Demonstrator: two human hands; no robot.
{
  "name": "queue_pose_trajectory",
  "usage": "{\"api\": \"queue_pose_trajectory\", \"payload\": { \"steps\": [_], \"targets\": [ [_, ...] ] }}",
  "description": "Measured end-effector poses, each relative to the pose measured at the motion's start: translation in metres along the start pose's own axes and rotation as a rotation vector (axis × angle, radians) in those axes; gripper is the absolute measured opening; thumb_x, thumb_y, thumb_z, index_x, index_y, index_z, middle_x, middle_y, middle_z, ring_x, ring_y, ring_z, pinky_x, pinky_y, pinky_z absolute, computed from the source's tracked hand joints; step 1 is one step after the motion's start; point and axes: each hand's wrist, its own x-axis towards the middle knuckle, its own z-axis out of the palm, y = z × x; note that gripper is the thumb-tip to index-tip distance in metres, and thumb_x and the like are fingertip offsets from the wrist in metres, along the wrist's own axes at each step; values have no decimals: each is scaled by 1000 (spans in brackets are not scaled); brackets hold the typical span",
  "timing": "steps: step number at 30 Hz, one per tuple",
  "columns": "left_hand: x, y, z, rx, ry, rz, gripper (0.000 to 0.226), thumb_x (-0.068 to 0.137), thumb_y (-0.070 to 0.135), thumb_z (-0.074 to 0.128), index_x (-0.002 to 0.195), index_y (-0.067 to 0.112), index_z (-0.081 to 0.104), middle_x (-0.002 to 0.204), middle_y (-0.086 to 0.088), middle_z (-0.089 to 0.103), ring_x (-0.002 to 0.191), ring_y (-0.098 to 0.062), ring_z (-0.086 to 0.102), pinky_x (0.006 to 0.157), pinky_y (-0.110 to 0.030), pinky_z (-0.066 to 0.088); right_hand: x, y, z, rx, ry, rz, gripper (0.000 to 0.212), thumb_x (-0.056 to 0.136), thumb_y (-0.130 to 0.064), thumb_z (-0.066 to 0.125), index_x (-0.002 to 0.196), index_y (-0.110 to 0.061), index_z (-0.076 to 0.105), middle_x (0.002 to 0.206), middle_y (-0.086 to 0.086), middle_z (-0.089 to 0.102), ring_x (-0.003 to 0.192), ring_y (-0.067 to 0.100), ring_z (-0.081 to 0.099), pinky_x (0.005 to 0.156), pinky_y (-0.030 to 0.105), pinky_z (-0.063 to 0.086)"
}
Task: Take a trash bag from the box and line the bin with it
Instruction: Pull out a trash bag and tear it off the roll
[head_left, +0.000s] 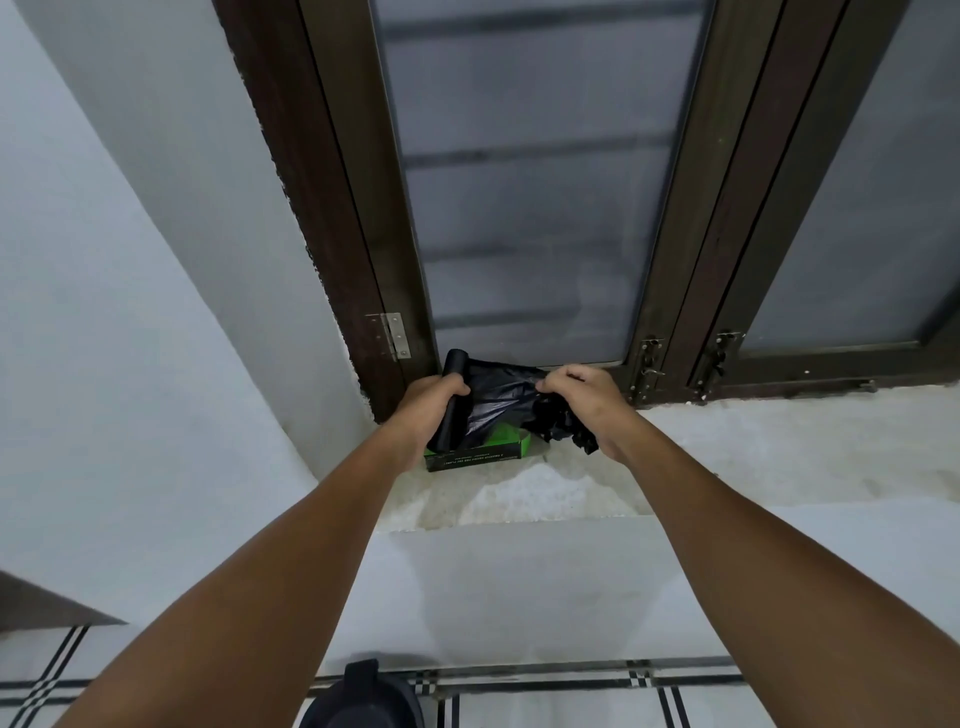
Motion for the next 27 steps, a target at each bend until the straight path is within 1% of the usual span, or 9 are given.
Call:
{"api": "queue_pose_trajectory", "payload": {
  "steps": [3, 6, 8, 10, 13, 17, 21, 25, 27],
  "targets": [
    [-1, 1, 2, -28, 0, -19, 13, 96, 30, 57, 98, 22, 67, 105, -11, 71, 101, -34, 66, 92, -42, 50, -1, -2, -2, 47, 7, 38, 10, 84, -21, 67, 77, -15, 62, 71, 6, 57, 58, 22, 51, 58, 32, 39],
    [-4, 2, 4, -69, -7, -36, 30, 93, 36, 55, 115, 19, 65, 111, -14, 71, 111, -38, 67, 104, -49, 52, -1, -2, -3, 91, -10, 47, 14, 76, -22, 68, 66, -21, 59, 75, 7, 58, 74, 27, 56, 63, 37, 44],
    [-4, 2, 5, -88, 11, -39, 34, 89, 40, 56, 115, 20, 65, 114, -15, 71, 109, -37, 67, 100, -48, 52, 2, 1, -3, 147, -35, 38, 23, 82, -9, 70, 66, -20, 57, 73, 7, 60, 72, 28, 60, 53, 31, 48],
    [-3, 3, 3, -89, 39, -16, 23, 92, 38, 58, 106, 22, 66, 110, -13, 72, 103, -34, 68, 92, -43, 50, 2, 1, -5, 148, -58, 3, 16, 85, -4, 76, 80, -15, 65, 81, 10, 67, 68, 27, 66, 50, 29, 53],
    [3, 0, -2, -76, 58, 61, 14, 95, 27, 67, 107, 20, 72, 111, -11, 77, 103, -30, 72, 94, -42, 55, 3, 4, -11, 70, -91, -16, 22, 82, -17, 84, 101, -14, 74, 98, 14, 76, 80, 24, 73, 72, 41, 63],
    [7, -2, -1, 9, 98, 101, 17, 99, 24, 69, 114, 18, 68, 112, -10, 74, 103, -28, 71, 98, -44, 57, 5, 7, -12, -90, -89, -26, 16, 81, -29, 85, 93, -20, 80, 96, 19, 77, 85, 46, 72, 81, 63, 56],
    [6, -5, 8, 179, 171, 162, 31, 99, 39, 69, 116, 13, 65, 111, -10, 70, 101, -29, 68, 92, -43, 55, 3, 2, -8, -160, -92, -38, 18, 86, -28, 82, 91, -11, 78, 86, 16, 76, 61, 26, 72, 54, 35, 59],
    [6, 0, 15, 65, 169, 63, 30, 106, 45, 50, 102, 19, 64, 98, 0, 65, 88, -18, 61, 89, -39, 47, 2, 2, -3, -163, -44, -36, 25, 85, -35, 81, 86, -10, 77, 83, 16, 77, 61, 27, 70, 54, 38, 56],
    [9, -3, 14, 134, 156, 88, 30, 105, 43, 54, 99, 15, 65, 99, -4, 66, 85, -19, 60, 77, -36, 44, 3, 3, -5, -173, -16, -34, 27, 89, -35, 78, 88, -8, 77, 82, 13, 76, 51, 14, 68, 44, 25, 50]
  ]
}}
